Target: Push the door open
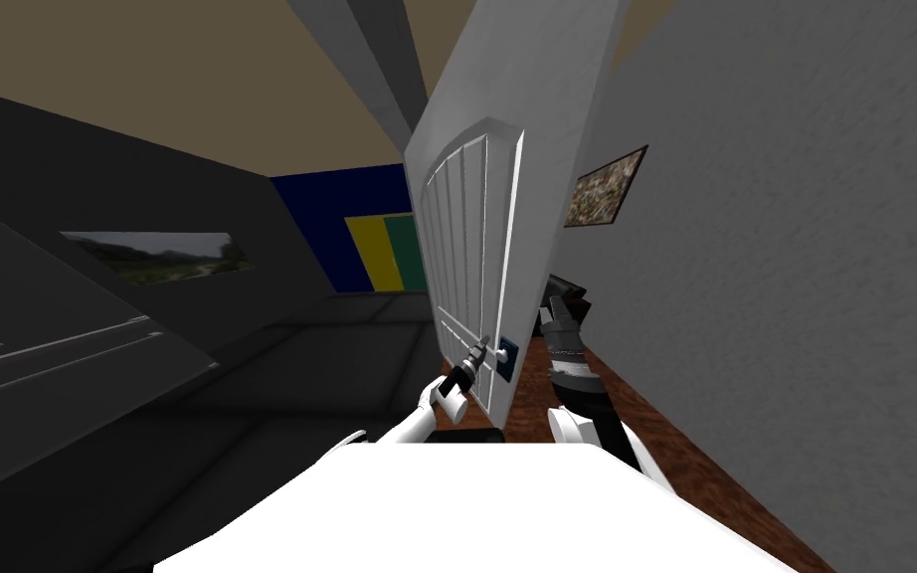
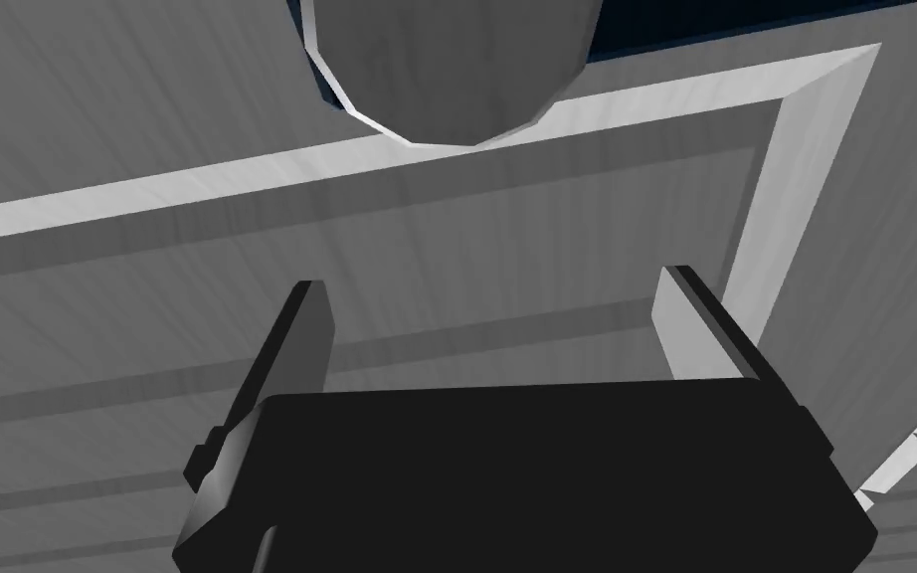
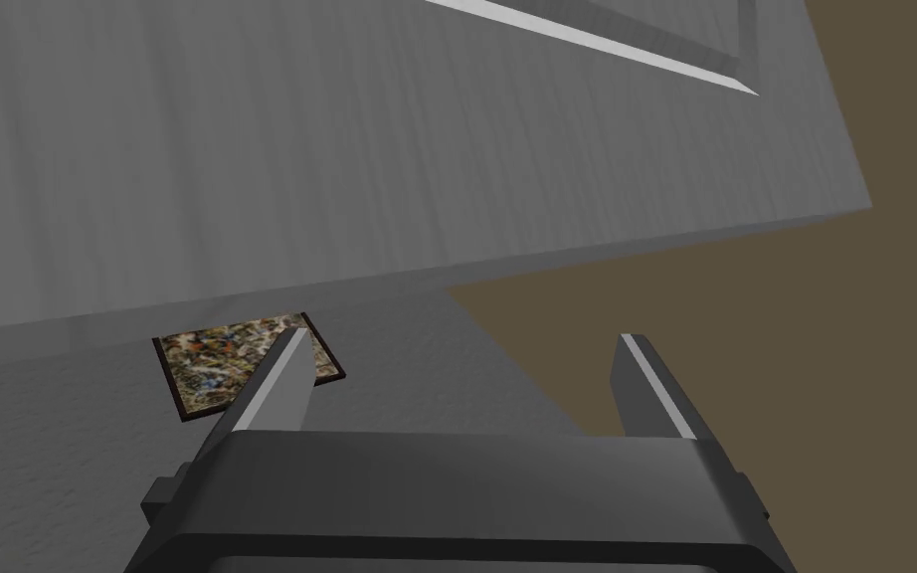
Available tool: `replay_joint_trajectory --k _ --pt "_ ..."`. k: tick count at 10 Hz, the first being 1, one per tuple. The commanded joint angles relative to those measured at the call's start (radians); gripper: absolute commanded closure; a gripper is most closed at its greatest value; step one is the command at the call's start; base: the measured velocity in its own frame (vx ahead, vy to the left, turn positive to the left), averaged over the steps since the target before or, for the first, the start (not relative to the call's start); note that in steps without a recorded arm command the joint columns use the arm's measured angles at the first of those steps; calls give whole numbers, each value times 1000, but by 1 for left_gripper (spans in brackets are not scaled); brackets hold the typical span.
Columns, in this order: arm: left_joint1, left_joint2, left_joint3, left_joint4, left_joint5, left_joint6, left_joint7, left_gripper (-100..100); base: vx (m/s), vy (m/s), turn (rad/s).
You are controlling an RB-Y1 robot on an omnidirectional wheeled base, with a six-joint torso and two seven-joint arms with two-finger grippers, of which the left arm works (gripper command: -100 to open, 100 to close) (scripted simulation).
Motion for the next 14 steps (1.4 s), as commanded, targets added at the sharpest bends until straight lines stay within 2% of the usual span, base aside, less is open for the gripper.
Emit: replay_joint_trajectory --k 1,3,6,7,8,9,10,14 --pt "-22 -21 10 17 -2 -3 23 -100 -229 -52 -29" --pt "-37 -42 17 32 -3 -6 36 -100 -190 -101 -19" --pt "-44 -55 20 39 -4 -8 43 -100 -183 -136 -18" --pt "-44 -51 20 40 -3 -9 43 -100 -81 -53 2" --pt "-45 -19 20 40 -3 -9 43 -100 -6 -2 -1" --pt "-39 -23 19 22 -2 -3 45 -100 -6 0 0" --pt "-39 -23 19 22 -2 -3 45 100 0 0 0" --pt "-39 -23 19 22 -2 -3 45 100 -1 0 -3"
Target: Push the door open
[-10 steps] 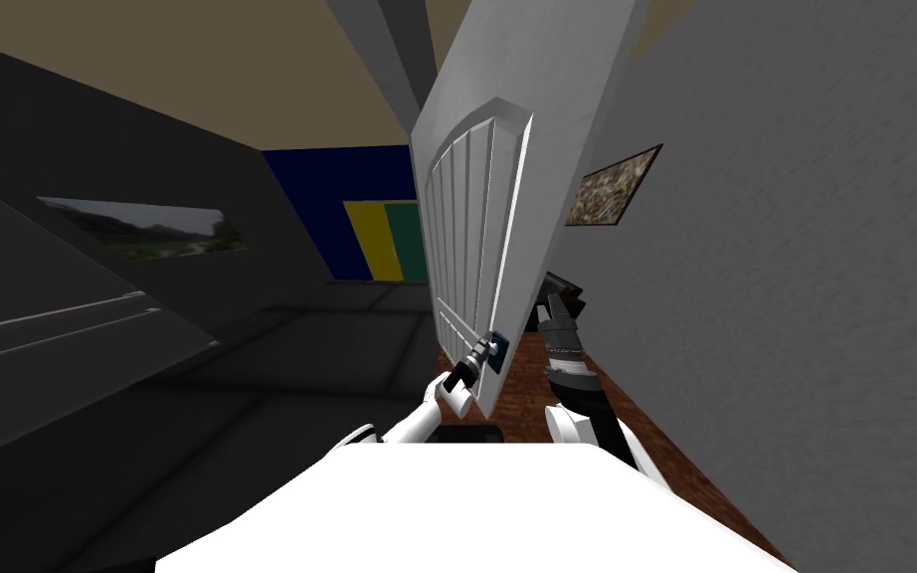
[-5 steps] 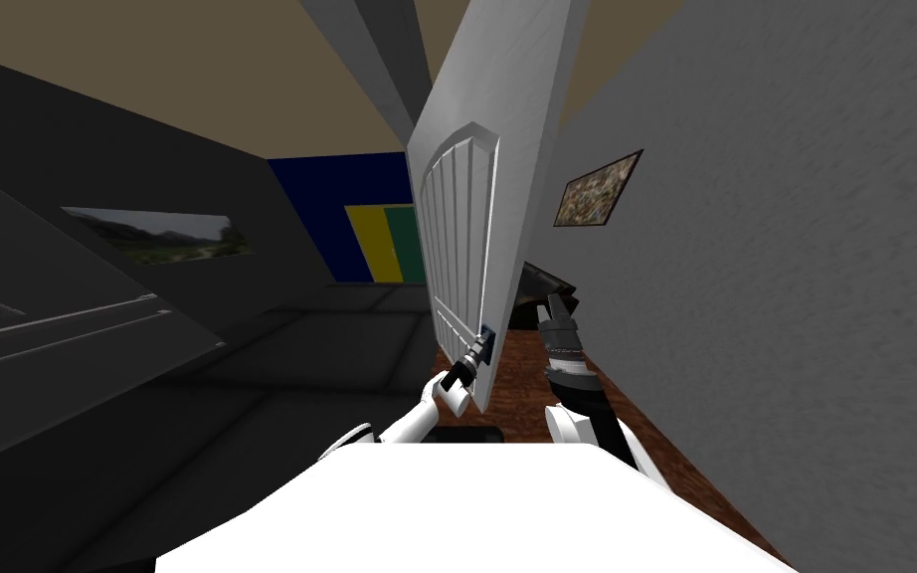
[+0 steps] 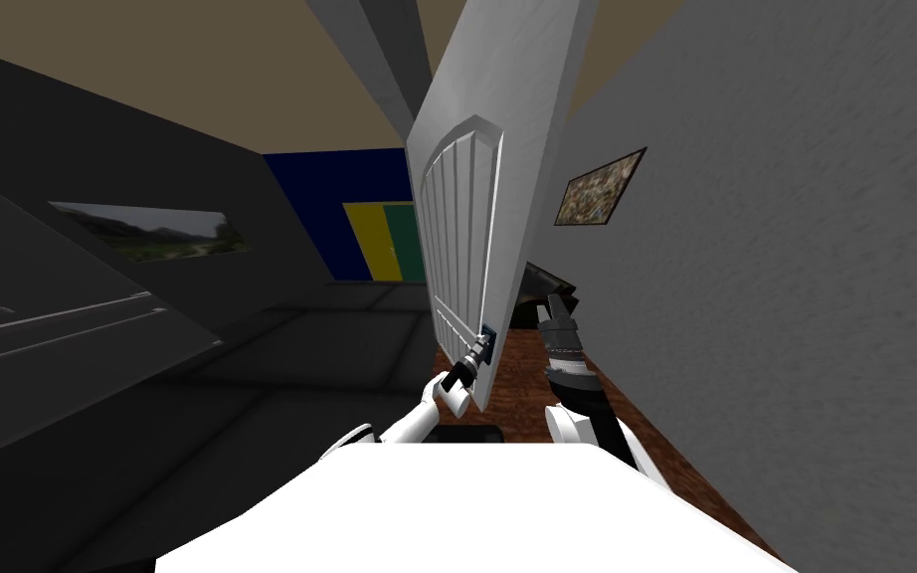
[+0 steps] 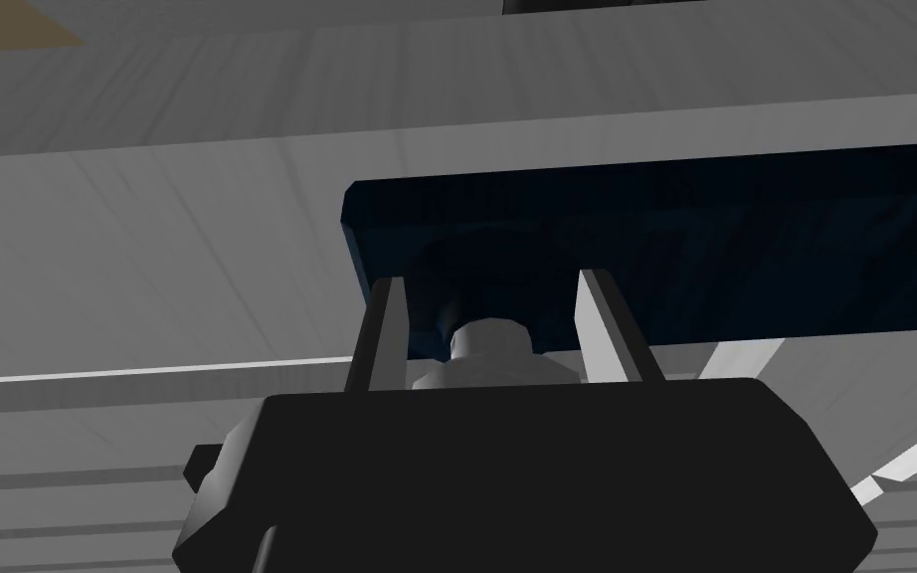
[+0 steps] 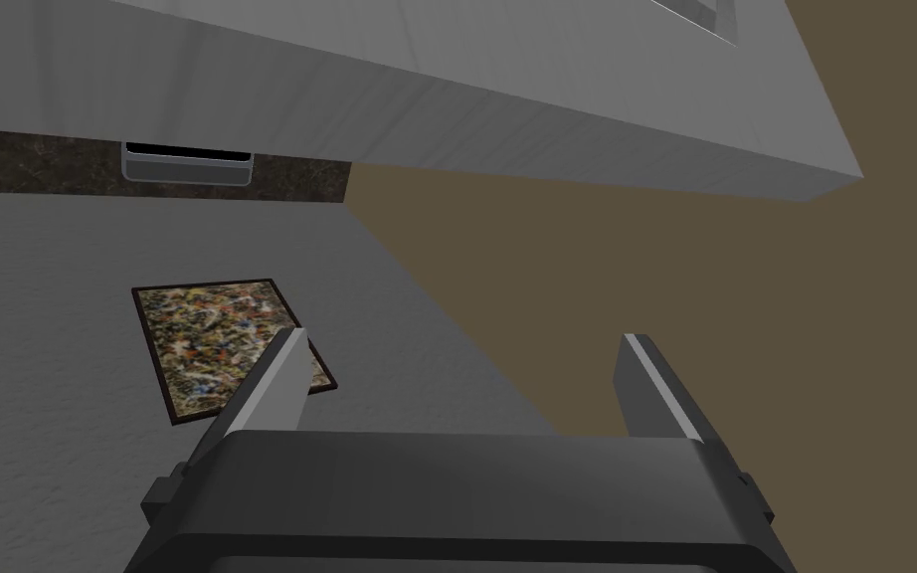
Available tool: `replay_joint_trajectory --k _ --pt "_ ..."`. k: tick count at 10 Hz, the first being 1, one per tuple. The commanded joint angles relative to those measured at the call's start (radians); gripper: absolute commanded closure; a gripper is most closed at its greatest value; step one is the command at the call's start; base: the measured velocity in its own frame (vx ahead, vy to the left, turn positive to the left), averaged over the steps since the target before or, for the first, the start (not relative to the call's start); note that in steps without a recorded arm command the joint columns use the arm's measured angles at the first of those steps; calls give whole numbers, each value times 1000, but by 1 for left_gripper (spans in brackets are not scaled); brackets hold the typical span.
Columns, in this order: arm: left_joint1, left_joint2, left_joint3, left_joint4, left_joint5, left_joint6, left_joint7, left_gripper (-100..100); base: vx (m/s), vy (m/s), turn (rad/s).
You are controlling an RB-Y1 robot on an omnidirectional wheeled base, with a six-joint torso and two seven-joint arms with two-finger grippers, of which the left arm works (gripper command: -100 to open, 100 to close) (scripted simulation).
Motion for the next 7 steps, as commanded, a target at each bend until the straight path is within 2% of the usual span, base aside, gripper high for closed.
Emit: replay_joint_trajectory --k 1,2,3,5,7 --pt "-2 1 3 -1 1 -1 0 100 0 0 0" --pt "-3 23 8 5 -1 -1 0 100 77 -126 -62" --pt "-4 26 10 7 -1 -2 0 100 124 -179 -22" --pt "-6 27 17 11 -2 -3 0 100 152 -161 -27" --pt "-9 14 24 16 -3 -4 1 100 142 -162 -38"
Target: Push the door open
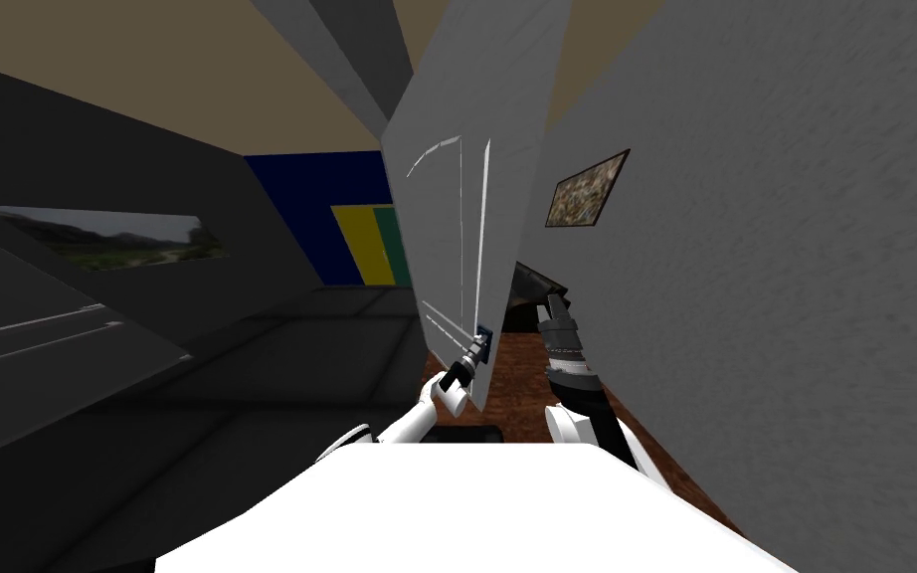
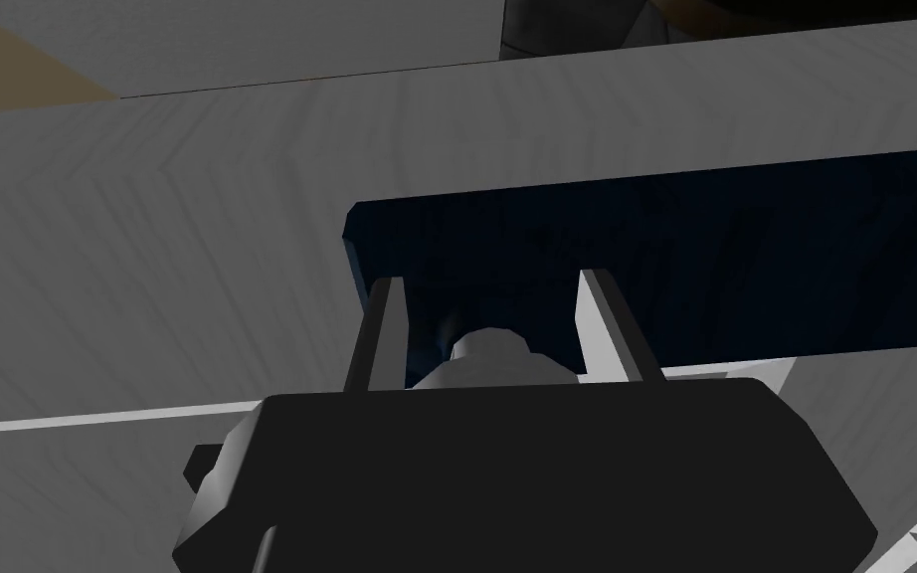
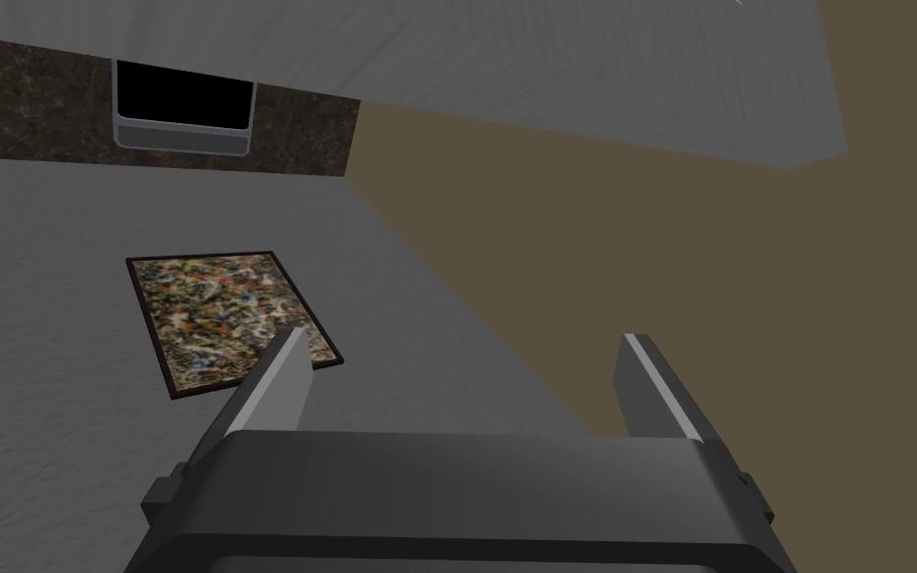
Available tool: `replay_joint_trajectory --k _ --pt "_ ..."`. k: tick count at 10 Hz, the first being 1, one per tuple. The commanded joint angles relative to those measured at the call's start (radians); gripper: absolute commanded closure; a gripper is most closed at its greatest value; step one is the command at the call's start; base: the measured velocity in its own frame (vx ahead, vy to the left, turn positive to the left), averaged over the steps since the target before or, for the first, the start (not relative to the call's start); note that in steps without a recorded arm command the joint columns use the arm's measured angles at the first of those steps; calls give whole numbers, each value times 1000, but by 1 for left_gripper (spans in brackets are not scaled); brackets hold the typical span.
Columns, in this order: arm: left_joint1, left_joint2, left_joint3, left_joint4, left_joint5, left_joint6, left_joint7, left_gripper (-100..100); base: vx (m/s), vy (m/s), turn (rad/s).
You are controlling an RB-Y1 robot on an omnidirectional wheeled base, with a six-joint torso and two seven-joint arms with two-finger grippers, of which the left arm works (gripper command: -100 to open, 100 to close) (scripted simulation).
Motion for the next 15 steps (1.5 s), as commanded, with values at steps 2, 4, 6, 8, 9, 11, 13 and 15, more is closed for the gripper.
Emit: replay_joint_trajectory --k 2,4,6,8,9,11,13,15 --pt "-17 -33 21 22 0 -13 2 100 152 -120 -22" --pt "-17 -11 30 30 -5 -10 0 100 72 -96 -28" --pt "-18 -6 36 32 -6 -11 -1 100 46 -138 47" --pt "-22 8 65 41 -9 -14 -4 100 39 -141 44" --pt "-22 8 65 41 -9 -14 -4 100 30 -83 23" --pt "-25 11 90 49 -12 -17 -6 100 49 -106 27" --pt "-27 10 107 55 -14 -18 -8 100 53 -114 33" --pt "-29 5 123 60 -15 -20 -9 100 50 -104 33"
